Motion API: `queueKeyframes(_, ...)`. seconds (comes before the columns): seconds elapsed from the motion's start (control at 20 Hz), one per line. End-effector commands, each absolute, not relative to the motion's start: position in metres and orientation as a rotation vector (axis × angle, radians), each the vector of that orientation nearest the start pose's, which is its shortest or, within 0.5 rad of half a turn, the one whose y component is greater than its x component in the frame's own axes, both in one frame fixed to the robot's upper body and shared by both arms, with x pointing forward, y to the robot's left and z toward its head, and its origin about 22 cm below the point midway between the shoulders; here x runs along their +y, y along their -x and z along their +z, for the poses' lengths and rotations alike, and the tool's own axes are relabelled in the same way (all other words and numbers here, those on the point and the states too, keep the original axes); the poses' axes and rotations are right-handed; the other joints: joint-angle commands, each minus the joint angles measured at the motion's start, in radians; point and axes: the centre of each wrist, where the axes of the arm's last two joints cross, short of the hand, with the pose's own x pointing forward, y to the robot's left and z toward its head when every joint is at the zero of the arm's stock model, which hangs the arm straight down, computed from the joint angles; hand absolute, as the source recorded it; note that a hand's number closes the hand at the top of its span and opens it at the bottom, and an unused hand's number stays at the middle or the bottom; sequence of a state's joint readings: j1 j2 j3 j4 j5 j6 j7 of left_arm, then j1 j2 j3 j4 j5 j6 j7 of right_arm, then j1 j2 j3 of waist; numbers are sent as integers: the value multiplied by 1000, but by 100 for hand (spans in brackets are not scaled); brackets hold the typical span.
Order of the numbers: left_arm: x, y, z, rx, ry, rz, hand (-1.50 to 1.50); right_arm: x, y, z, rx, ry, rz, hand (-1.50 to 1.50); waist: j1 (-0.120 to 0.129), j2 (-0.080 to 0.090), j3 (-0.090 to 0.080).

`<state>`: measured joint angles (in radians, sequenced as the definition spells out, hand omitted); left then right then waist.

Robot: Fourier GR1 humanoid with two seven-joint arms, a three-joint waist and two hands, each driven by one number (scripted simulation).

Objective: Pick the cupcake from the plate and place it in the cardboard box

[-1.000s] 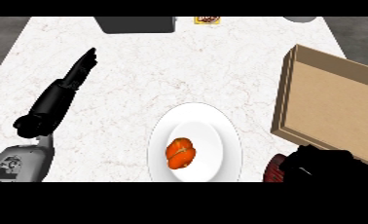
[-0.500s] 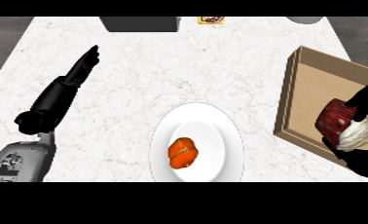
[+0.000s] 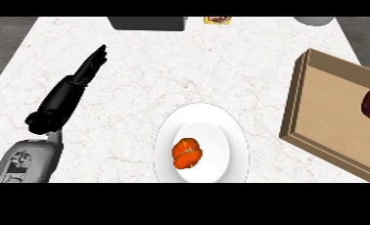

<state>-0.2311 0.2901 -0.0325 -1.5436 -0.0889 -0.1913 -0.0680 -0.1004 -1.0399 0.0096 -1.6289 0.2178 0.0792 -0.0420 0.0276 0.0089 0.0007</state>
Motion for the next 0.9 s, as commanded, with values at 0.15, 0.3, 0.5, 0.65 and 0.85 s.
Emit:
queueKeyframes(0.15,252,-300,63,-1766,-76,-549,0,-446,-285,173,-1264,799,1238,150,7,1,0)
queueKeyframes(0.3,258,-300,69,-1767,-71,-546,0,-464,-289,156,-1136,794,1295,150,11,1,0)
queueKeyframes(0.5,269,-305,61,-1745,-78,-547,0,-477,-298,156,-1157,608,1372,-150,3,1,0)
queueKeyframes(0.65,268,-305,74,-1752,-89,-543,0,-477,-306,139,-1273,513,1376,-150,1,-1,1)
queueKeyframes(0.85,268,-290,67,-1741,-91,-542,0,-486,-310,161,-1628,401,1097,-150,-7,-9,1)
